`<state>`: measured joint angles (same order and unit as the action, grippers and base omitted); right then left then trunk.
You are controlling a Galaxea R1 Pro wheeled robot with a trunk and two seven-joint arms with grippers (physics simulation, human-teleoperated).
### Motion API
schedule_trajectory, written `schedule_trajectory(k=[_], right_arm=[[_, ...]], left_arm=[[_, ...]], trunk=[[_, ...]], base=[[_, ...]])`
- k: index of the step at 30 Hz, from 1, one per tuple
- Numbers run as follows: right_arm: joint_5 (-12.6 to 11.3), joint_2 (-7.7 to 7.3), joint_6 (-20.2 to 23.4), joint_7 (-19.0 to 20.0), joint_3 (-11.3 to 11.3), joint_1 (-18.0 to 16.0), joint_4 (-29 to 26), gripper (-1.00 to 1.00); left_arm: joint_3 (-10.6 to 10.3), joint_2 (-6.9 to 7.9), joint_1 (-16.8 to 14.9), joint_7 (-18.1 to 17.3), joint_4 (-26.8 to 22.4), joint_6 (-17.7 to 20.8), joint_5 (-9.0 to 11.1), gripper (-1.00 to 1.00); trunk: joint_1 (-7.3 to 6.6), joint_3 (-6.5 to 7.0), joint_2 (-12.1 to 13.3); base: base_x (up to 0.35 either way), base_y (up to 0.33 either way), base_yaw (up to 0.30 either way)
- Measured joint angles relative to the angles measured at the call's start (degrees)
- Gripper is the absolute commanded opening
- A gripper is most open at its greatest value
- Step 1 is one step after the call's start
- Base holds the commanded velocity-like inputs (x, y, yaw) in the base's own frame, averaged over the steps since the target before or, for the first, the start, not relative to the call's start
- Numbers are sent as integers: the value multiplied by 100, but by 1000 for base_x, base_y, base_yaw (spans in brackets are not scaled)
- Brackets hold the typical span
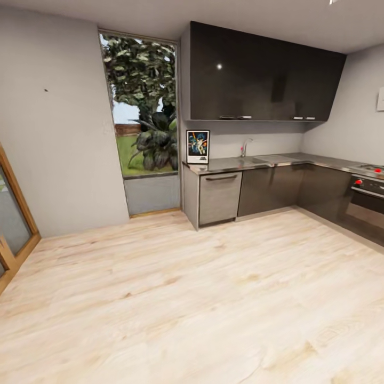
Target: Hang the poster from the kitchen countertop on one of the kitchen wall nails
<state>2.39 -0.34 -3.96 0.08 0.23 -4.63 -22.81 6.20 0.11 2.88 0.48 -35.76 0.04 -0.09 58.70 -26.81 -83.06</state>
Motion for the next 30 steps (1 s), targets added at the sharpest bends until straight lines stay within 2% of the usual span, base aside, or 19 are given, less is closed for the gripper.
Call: schedule_trajectory(k=[14,30], right_arm=[[0,0,0,-1,-5,0,0,100],[0,0,0,0,-6,0,1,100]], left_arm=[[1,8,0,0,-1,-4,-2,100],[9,47,0,0,-1,-4,1,100]], trunk=[[0,0,0],[0,0,0]], base=[[319,-119,0],[335,-21,17]])
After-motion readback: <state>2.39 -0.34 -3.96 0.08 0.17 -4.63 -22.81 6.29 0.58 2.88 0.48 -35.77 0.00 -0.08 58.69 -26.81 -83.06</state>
